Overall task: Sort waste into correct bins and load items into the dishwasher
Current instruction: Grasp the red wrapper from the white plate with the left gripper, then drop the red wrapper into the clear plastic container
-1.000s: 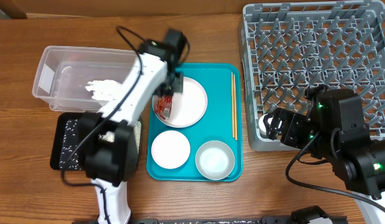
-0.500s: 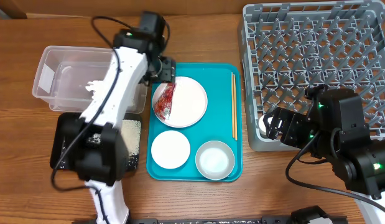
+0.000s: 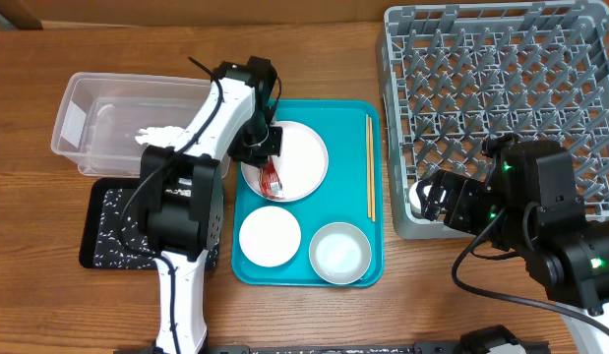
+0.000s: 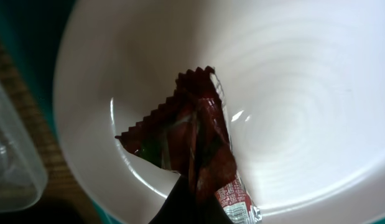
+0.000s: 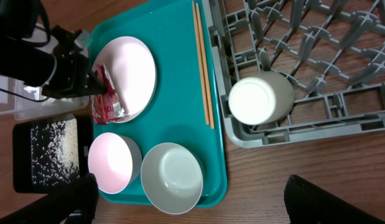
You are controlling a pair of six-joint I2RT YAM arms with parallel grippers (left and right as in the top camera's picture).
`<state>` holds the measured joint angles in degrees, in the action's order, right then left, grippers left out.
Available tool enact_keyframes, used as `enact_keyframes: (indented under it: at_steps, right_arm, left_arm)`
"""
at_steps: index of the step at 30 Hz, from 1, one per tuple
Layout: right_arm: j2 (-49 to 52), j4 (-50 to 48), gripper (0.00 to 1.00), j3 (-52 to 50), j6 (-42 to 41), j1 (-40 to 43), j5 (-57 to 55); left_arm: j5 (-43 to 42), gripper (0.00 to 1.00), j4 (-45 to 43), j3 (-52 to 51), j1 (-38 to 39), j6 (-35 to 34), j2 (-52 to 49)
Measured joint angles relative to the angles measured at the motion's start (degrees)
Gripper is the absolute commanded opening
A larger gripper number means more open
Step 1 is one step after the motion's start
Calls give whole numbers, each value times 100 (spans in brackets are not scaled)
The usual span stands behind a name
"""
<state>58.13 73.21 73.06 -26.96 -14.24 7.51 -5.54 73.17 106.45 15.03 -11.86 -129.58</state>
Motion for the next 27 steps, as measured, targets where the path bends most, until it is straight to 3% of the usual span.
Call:
enact_keyframes:
  at_steps: [4,9,10,11,12,14,16,19,22,27]
  right_arm:
    - [0,2,96,0,0,2,0]
    - [0,4,96,0,0,0,0]
    - [0,2,96,0,-2,2,0]
    - [0,4,96,0,0,2,-2]
    - [0,2,93,0,-2,2,-2]
    - [0,7,92,0,7,2,2]
    - [0,4,92,0,0,2,2]
    - [0,-11,93,0,17,0,0]
    - [0,-26,93,0,61,2,0]
    - [0,-31,93,0,109,0,2]
  left_arm:
    - [223,4,46,271,-68,-98,629]
    - [1158,4,26,551,-540,-374,1775]
    - [1285,9,13,586,-671,-424,1878]
    - [1405,24,7,623,-839,-466,1952]
    - [1497,47,-2,643,-990,-501,1976]
    - [1631,65,-33,643,-1329,-629,1882]
    - [1641,75,-50,638,-1530,-660,1722]
    - [1523,82,-9,597,-1668,-603,1506]
    - [1425,99,203,599,-1609,-525,1523]
    - [1364,100,669,660,-1316,-507,2052]
